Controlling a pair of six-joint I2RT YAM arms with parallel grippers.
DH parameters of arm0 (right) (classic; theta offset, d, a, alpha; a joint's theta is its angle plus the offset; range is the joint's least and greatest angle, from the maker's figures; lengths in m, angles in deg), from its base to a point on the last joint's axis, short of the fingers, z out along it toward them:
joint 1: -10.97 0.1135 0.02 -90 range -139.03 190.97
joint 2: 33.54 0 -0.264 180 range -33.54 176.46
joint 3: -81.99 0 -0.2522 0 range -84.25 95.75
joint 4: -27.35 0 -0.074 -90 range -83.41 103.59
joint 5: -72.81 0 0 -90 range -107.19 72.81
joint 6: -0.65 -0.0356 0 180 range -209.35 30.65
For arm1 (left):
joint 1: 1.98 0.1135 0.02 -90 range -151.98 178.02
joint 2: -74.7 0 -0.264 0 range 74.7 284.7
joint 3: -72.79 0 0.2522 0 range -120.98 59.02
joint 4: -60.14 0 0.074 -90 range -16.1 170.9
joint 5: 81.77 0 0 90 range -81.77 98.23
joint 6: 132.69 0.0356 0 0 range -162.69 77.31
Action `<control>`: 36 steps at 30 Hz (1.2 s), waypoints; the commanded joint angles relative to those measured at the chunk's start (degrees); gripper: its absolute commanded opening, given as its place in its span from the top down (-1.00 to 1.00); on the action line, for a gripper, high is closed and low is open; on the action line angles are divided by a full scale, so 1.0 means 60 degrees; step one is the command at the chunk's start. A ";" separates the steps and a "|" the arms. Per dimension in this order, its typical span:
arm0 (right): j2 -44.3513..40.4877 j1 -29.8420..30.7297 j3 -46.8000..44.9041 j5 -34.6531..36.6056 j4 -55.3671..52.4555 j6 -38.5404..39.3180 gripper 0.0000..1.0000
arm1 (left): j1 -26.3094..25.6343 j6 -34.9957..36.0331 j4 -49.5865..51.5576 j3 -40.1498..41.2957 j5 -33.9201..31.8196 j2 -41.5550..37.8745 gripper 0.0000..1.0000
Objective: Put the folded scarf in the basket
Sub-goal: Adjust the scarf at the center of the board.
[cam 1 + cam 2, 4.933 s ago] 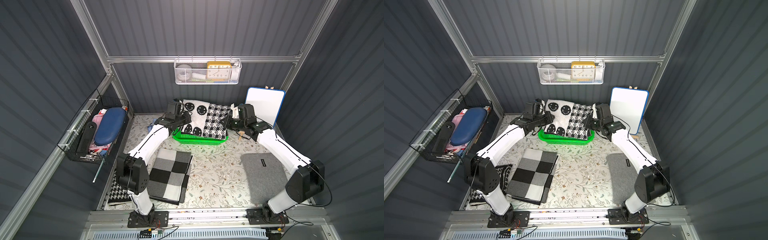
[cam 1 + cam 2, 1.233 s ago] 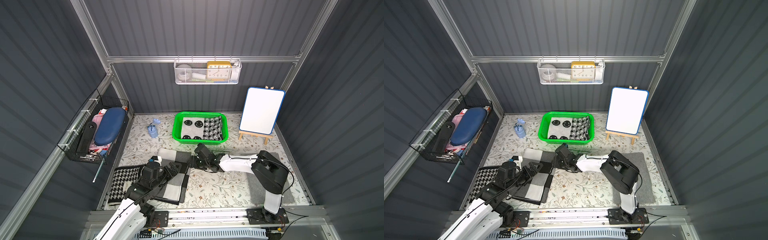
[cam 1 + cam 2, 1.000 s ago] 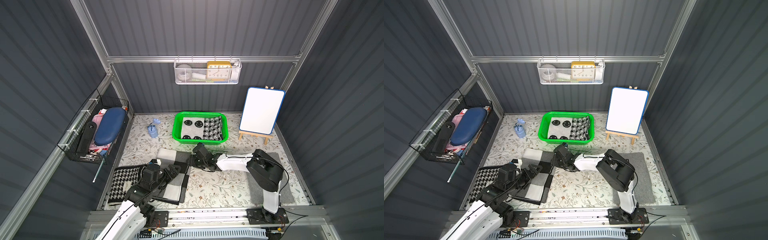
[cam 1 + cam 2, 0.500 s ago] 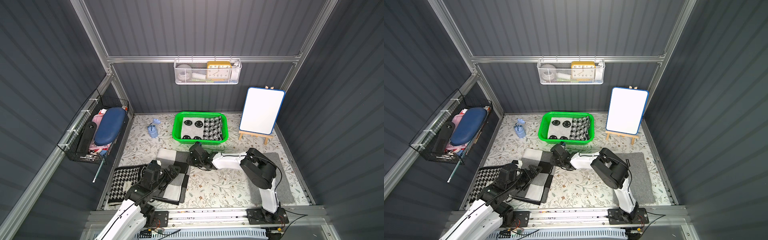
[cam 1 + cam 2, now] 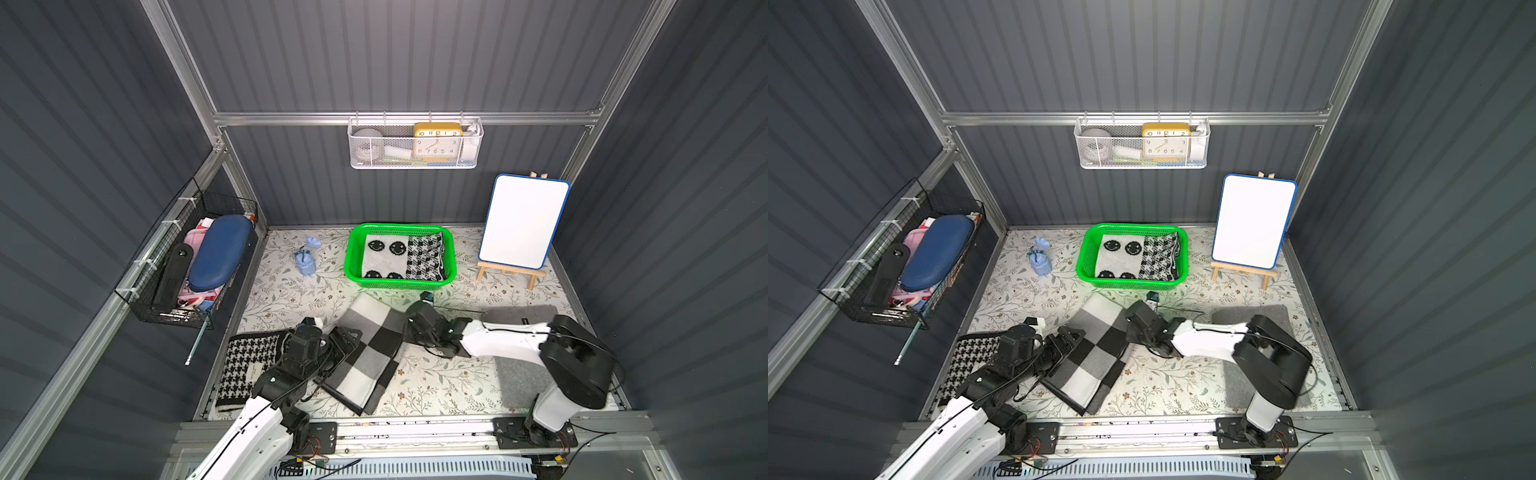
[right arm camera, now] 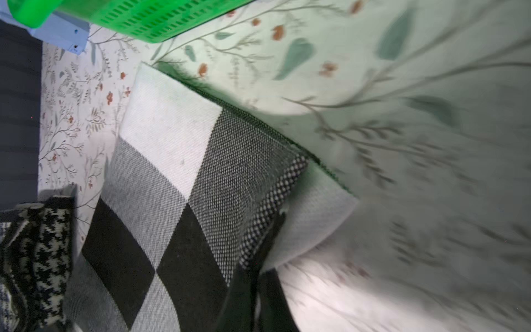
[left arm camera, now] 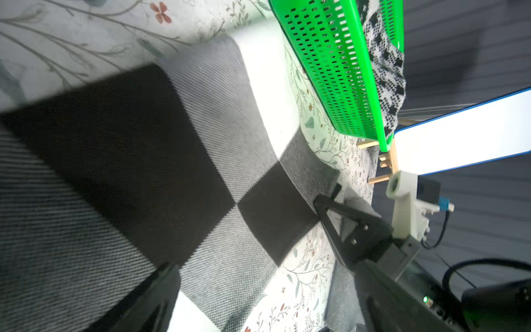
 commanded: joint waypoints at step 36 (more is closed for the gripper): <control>-0.0318 -0.2303 -0.0422 -0.2823 -0.2336 0.2569 0.01 | -0.0036 0.0171 -0.1928 0.1606 0.0960 0.1574 -0.57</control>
